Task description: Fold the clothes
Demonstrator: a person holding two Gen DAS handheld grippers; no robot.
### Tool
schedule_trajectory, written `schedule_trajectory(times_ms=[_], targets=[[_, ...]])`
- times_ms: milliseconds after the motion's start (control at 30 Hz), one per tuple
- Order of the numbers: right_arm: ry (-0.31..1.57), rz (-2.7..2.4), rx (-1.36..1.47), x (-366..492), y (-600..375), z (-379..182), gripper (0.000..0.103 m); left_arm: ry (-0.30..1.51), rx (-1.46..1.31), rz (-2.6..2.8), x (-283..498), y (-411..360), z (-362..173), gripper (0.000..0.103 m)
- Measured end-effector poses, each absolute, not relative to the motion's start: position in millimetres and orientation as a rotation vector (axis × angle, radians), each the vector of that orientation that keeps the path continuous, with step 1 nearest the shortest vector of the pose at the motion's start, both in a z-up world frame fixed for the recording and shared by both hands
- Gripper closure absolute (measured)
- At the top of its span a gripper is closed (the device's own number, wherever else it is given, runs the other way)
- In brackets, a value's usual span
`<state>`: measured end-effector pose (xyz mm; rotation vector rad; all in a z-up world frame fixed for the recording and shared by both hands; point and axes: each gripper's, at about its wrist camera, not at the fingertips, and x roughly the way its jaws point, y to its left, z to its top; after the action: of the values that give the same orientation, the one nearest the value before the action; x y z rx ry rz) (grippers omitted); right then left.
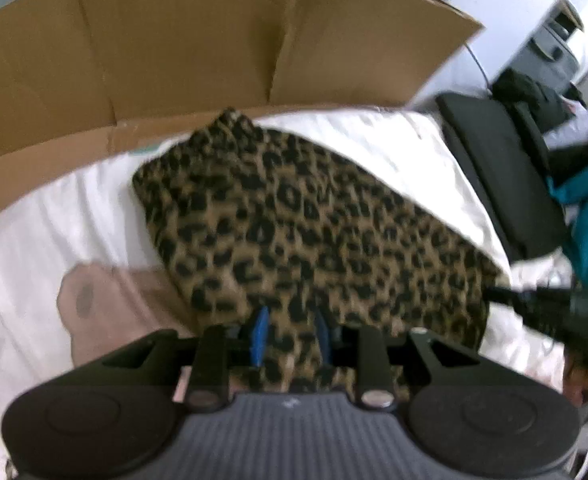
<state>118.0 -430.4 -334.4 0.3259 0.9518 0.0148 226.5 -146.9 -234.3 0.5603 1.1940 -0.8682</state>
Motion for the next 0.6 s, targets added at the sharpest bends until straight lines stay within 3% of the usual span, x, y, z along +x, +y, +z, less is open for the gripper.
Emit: schedule_trajectory(times_ms=[67,600], targets=[[0.938,0.058,0.332,116.5,-420.0,-329.9,0.089,1.183,0.556,-0.881,212.2,-125.1,-239.1,0.076],[1.014,0.313,0.253,78.0,-336.7,-312.4,0.087,1.242,0.520,-0.903,140.9,-35.6,-274.8,0.074]])
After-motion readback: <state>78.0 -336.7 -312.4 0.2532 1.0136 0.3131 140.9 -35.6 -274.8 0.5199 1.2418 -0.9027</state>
